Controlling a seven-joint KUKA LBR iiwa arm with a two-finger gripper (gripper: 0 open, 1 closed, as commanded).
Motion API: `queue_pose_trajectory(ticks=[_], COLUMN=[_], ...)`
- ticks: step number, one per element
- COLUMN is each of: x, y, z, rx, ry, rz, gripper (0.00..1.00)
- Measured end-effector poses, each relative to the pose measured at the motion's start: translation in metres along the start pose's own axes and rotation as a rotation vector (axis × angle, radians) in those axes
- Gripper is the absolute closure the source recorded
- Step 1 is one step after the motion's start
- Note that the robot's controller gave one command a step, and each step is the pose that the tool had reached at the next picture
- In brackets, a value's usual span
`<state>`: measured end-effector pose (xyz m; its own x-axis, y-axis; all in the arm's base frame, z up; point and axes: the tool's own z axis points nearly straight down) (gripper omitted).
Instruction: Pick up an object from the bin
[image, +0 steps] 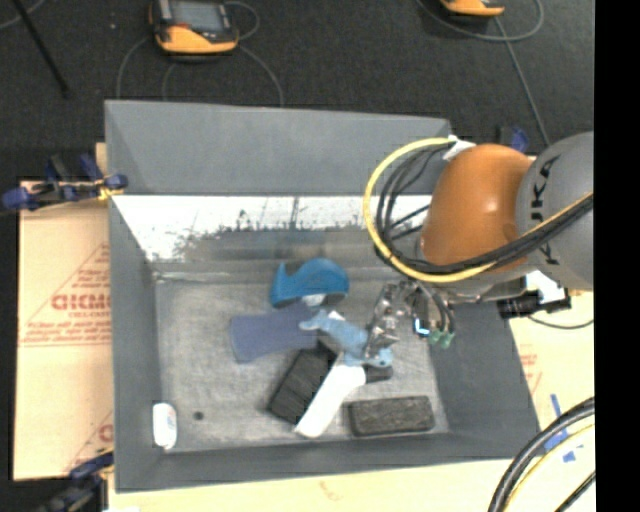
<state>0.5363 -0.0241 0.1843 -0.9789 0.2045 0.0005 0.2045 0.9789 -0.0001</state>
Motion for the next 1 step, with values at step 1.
queue_pose_trajectory(ticks=[1], x=[0.0153], y=[0.0136], z=[0.0038], rx=[0.0], ry=[-0.005], rz=[-0.029], gripper=[1.0])
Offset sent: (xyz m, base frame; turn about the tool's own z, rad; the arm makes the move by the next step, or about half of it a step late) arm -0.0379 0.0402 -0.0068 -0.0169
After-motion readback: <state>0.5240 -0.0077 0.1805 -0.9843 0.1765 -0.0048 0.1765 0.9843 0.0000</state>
